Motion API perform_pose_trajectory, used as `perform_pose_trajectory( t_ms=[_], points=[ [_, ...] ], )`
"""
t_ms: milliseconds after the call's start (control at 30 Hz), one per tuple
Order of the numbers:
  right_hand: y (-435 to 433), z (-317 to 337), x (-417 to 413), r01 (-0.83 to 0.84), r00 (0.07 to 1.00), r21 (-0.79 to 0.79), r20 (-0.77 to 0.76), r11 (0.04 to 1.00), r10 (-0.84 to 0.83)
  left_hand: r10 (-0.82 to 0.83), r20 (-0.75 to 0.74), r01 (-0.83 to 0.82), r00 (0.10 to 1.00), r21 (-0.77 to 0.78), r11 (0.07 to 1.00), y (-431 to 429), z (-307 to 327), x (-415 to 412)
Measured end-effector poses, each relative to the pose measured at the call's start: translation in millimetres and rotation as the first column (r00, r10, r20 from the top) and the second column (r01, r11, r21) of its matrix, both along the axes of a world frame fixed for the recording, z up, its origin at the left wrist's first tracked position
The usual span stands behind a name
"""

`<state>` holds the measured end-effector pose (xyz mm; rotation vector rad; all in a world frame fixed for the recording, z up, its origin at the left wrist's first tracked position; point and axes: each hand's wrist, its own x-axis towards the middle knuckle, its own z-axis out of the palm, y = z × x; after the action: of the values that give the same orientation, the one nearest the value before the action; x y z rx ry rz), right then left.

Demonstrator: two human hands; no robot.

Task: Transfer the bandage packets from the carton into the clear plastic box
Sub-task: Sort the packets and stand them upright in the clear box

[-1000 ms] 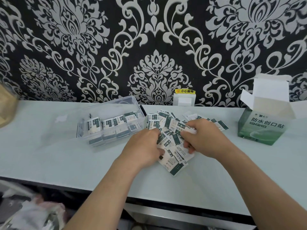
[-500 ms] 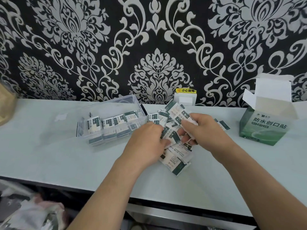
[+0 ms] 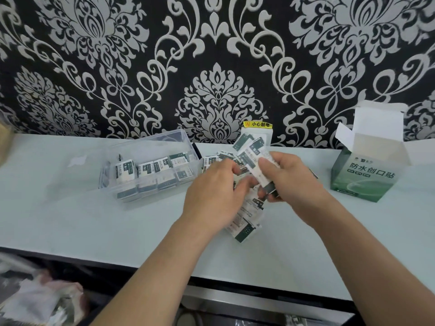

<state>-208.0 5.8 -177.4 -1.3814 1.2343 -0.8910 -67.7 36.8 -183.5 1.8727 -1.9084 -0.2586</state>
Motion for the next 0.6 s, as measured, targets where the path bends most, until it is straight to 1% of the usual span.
perform_pose_trajectory(
  t_ms=[33, 100, 133, 200, 300, 467, 533, 600],
  points=[
    [-2.4, -0.6, -3.8, 0.057, 0.997, -0.028, -0.05, 0.998, -0.058, -0.036, 0.071, 0.032, 0.997, 0.053, 0.998, 4.2, -2.8, -2.8],
    [-5.0, -1.1, -9.9, 0.111, 0.991, -0.048, -0.073, 0.993, -0.114, -0.104, 0.202, 0.077, 0.974, 0.137, 0.988, 12.9, -9.9, -12.0],
    [-5.2, -1.3, -11.1, 0.11, 0.991, -0.044, -0.069, 0.993, -0.113, -0.118, 0.248, 0.082, 0.962, 0.152, 0.985, 16.2, -13.7, -17.0],
    [-4.2, -1.9, -11.4, 0.085, 0.992, -0.045, -0.088, 0.995, -0.089, -0.107, 0.298, 0.072, 0.949, 0.123, 0.99, 20.1, -18.7, -24.2],
    [-3.5, -3.1, -11.5, 0.052, 0.99, -0.058, -0.124, 0.997, -0.059, -0.083, 0.285, 0.074, 0.955, 0.044, 0.996, 20.4, -17.9, -27.2],
    [-4.4, -2.6, -15.7, 0.036, 0.992, -0.034, -0.122, 0.999, -0.04, -0.062, 0.24, 0.071, 0.969, -0.03, 0.997, 17.7, -10.8, -21.0],
    [-4.8, -2.5, -17.9, 0.031, 0.994, -0.021, -0.107, 0.999, -0.034, -0.063, 0.241, 0.09, 0.968, -0.103, 0.991, 16.7, -7.3, -12.8],
    [-5.0, -1.4, -19.5, 0.038, 0.994, -0.007, -0.101, 0.999, -0.039, -0.064, 0.203, 0.109, 0.977, -0.218, 0.97, 17.1, -0.7, -2.5]
  ],
)
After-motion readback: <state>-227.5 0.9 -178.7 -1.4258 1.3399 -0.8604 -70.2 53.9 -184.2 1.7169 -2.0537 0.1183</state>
